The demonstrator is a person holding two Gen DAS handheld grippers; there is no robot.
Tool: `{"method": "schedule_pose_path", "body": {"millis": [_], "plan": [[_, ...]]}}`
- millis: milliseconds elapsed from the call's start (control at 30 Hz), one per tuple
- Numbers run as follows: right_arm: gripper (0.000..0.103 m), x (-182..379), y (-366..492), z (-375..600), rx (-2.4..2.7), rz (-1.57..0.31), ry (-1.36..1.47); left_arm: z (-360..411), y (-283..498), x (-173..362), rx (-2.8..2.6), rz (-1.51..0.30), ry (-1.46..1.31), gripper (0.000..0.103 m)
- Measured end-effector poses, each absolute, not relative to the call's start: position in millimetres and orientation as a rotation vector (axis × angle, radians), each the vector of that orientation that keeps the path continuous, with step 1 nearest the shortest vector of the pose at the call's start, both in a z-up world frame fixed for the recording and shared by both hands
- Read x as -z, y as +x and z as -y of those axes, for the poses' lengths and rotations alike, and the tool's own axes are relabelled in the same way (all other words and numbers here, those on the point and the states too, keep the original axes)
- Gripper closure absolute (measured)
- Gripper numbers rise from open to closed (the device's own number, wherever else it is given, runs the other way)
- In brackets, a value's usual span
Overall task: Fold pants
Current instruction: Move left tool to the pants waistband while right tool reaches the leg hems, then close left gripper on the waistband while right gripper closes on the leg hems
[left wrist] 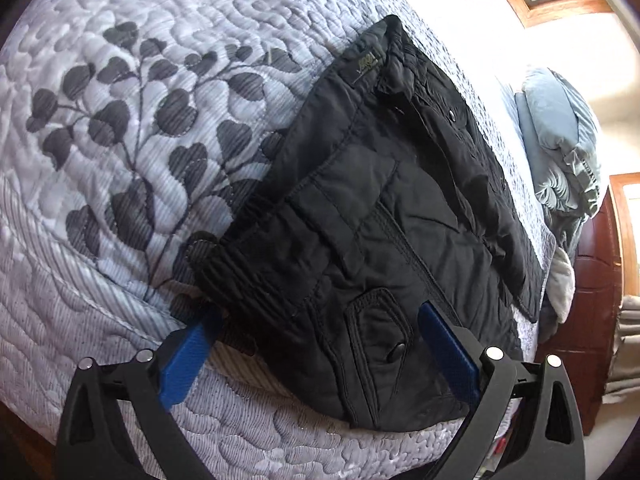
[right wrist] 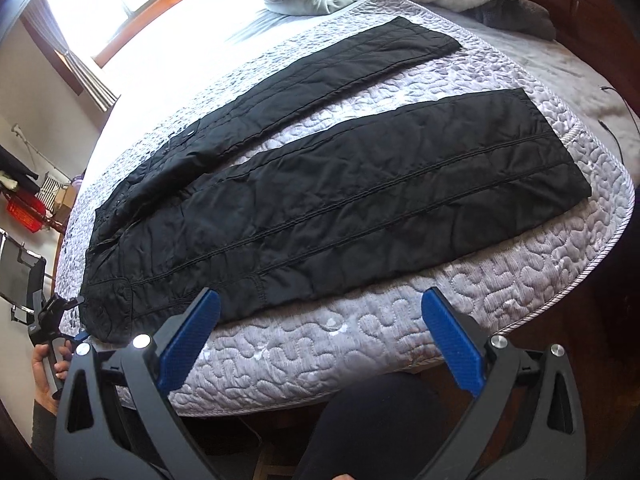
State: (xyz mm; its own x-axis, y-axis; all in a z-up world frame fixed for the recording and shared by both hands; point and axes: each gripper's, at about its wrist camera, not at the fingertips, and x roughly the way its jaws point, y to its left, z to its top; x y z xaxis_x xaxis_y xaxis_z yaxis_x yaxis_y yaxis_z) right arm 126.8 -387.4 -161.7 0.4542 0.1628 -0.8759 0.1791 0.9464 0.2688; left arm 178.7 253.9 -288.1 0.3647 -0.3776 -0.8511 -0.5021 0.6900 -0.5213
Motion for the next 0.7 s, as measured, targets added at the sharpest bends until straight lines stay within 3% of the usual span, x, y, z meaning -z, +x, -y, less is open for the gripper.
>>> {"method": "schedule_pose_path", "body": {"millis": [100, 233, 300, 333, 367, 400, 467, 533, 700], "plan": [[0.002, 176, 131, 419, 0.059, -1.111, 0.374, -250, 181, 291, -0.150, -1.252, -0.829, 0.015], [0.004, 204, 138, 485, 0.118, -1.128, 0.490, -249, 178, 288, -0.179, -1.235, -0.799, 0.052], [0.019, 217, 139, 527, 0.146, -1.114, 0.605, -250, 175, 286, -0.173, -1.221, -0.813, 0.061], [0.040, 223, 141, 548, 0.160, -1.109, 0.659, -251, 174, 286, -0.169, -1.217, -0.826, 0.062], [0.042, 230, 142, 569, 0.173, -1.107, 0.715, -252, 173, 285, -0.168, -1.215, -0.827, 0.062], [0.041, 235, 141, 590, 0.199, -1.084, 0.774, -253, 172, 286, -0.168, -1.213, -0.835, 0.061], [0.025, 242, 138, 629, 0.253, -1.032, 0.865, -256, 171, 291, -0.164, -1.193, -0.889, 0.052], [0.023, 252, 136, 661, 0.299, -0.999, 0.960, -259, 170, 293, -0.158, -1.163, -0.950, 0.044], [0.020, 272, 136, 703, 0.345, -0.964, 1.060, -243, 175, 288, -0.216, -1.181, -0.856, 0.043]]}}
